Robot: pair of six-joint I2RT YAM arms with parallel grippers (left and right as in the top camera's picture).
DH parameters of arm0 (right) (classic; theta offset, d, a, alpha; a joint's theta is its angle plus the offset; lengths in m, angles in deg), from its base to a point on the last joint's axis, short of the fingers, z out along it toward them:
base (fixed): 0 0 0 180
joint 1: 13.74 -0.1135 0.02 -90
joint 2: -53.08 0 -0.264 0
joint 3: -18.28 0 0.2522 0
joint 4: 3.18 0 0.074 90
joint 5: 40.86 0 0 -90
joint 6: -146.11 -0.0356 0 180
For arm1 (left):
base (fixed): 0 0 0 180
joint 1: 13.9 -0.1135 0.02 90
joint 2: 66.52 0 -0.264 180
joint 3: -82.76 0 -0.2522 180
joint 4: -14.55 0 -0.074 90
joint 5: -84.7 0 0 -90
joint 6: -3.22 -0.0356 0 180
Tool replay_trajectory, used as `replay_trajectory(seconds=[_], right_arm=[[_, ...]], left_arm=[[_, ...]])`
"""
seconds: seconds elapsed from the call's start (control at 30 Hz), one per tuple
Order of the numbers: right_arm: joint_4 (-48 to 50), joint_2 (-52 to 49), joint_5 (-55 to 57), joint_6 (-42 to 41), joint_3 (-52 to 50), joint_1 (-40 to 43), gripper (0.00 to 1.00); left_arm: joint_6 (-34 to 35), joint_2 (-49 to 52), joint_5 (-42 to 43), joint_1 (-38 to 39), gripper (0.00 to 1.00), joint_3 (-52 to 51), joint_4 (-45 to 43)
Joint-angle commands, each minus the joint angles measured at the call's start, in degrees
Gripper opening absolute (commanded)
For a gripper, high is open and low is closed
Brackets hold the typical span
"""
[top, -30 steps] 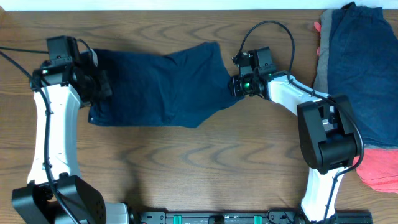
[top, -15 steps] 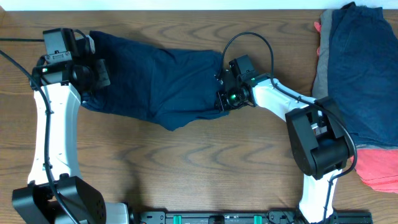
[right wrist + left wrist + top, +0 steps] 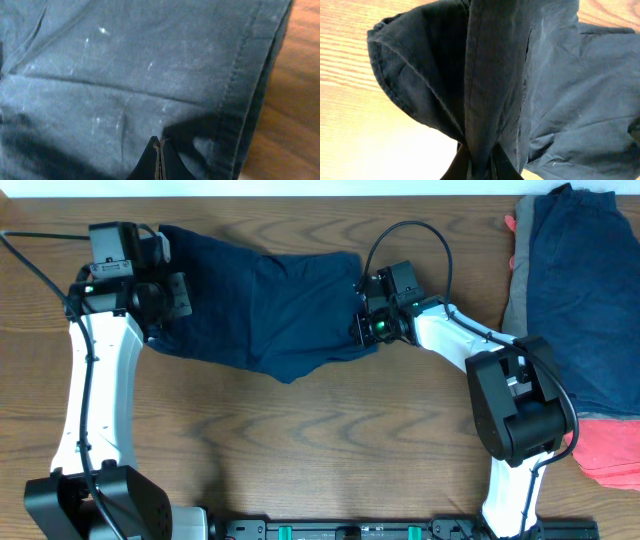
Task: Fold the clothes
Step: 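Fold the left end over toward the right gripper's end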
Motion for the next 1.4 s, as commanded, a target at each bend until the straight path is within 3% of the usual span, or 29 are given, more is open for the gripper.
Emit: replay_trajectory(seconds=[0.0,0.33,1.13,1.37], right_arm=[[0.52,-0.13,3.52,-0.83,0.15,0.33,0.01],[7.34,-0.26,5.18,-0.68,0.26,2.89,0.01],[8.72,-5.29,6.64,-1.18,0.26,3.41,0.01],[7.50,-8.13,5.53,-2.40,0.26,2.67,0.01]], left_arm=[[0.09,0.35,-0.24,0.22,0.06,1.62,-0.31],[0.07,0.35,-0.24,0.22,0.06,1.62,0.31],[0.13,0.33,-0.17,0.31,0.06,1.64,2.43],[2.19,0.33,-0.11,4.79,0.06,1.92,1.55]])
